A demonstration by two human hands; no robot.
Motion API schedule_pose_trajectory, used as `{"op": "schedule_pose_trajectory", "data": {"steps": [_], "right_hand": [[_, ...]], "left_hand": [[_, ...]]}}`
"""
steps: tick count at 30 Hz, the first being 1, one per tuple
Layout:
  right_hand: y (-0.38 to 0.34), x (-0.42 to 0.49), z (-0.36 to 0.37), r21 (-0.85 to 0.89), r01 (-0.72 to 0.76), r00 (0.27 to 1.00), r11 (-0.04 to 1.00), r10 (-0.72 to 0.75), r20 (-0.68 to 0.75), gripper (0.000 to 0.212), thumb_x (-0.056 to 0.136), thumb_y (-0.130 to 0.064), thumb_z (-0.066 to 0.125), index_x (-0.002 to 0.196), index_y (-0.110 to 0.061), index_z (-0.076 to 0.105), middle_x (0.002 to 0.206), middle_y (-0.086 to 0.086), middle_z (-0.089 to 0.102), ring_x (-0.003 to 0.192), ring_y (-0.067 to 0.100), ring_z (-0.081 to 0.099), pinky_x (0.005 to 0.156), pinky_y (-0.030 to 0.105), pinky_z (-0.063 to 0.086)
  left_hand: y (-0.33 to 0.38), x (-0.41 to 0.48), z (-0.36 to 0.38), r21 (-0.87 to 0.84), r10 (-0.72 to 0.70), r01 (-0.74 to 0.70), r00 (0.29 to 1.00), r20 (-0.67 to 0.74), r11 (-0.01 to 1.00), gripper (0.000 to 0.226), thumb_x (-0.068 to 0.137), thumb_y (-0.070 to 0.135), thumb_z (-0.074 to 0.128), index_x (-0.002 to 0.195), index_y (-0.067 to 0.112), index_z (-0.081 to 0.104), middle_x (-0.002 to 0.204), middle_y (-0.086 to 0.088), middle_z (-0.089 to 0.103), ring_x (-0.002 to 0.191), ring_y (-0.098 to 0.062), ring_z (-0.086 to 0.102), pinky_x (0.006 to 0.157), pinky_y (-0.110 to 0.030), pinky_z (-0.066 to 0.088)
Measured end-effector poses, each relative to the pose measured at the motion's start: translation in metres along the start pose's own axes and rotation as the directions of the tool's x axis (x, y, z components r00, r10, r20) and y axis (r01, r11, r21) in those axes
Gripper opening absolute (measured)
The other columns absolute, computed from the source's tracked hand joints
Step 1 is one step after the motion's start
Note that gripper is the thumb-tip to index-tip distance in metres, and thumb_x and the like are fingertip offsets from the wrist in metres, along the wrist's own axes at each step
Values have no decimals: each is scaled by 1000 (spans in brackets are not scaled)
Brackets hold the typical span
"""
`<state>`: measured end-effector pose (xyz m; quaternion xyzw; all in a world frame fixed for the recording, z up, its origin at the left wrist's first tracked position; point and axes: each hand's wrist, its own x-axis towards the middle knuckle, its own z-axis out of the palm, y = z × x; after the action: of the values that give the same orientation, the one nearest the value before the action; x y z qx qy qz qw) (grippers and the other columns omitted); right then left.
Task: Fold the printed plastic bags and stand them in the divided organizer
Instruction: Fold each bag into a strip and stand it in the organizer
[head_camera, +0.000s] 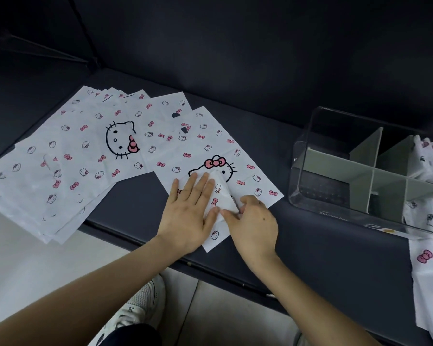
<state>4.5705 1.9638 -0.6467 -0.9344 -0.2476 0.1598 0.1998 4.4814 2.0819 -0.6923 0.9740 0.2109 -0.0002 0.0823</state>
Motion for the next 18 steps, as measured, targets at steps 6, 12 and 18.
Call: {"op": "schedule_pose_trajectory", "data": {"steps": [6, 12, 18], "right_hand": [[-8, 27, -8, 128, -177, 955, 976, 139, 262, 23, 80, -34, 66, 81, -11, 65, 69, -4, 55, 60, 15, 50, 49, 24, 32], [-10, 18, -9, 207, -41, 993, 977, 17, 115, 16, 82, -20, 61, 70, -21, 49, 65, -10, 47, 68, 13, 47, 55, 23, 32], [-5, 18, -27, 606, -50, 988, 794, -51, 148, 32, 72, 5, 66, 76, -23, 53, 67, -4, 63, 66, 25, 59, 69, 42, 53]], "left_hand": [[4, 0, 0, -20, -34, 34, 999, 4, 999, 69, 97, 54, -9, 147, 13, 15, 157, -6, 23, 146, -25, 16, 115, -46, 3], [-1, -1, 1, -126, -40, 33, 998, -51, 991, 74, 99, 58, 6, 147, 7, 29, 154, -7, 31, 144, -22, 20, 116, -38, -1], [6, 9, -40, -562, -284, 224, 959, -20, 796, 81, 84, 55, 59, 147, 12, 32, 149, -2, 40, 139, -17, 34, 110, -28, 26]]}}
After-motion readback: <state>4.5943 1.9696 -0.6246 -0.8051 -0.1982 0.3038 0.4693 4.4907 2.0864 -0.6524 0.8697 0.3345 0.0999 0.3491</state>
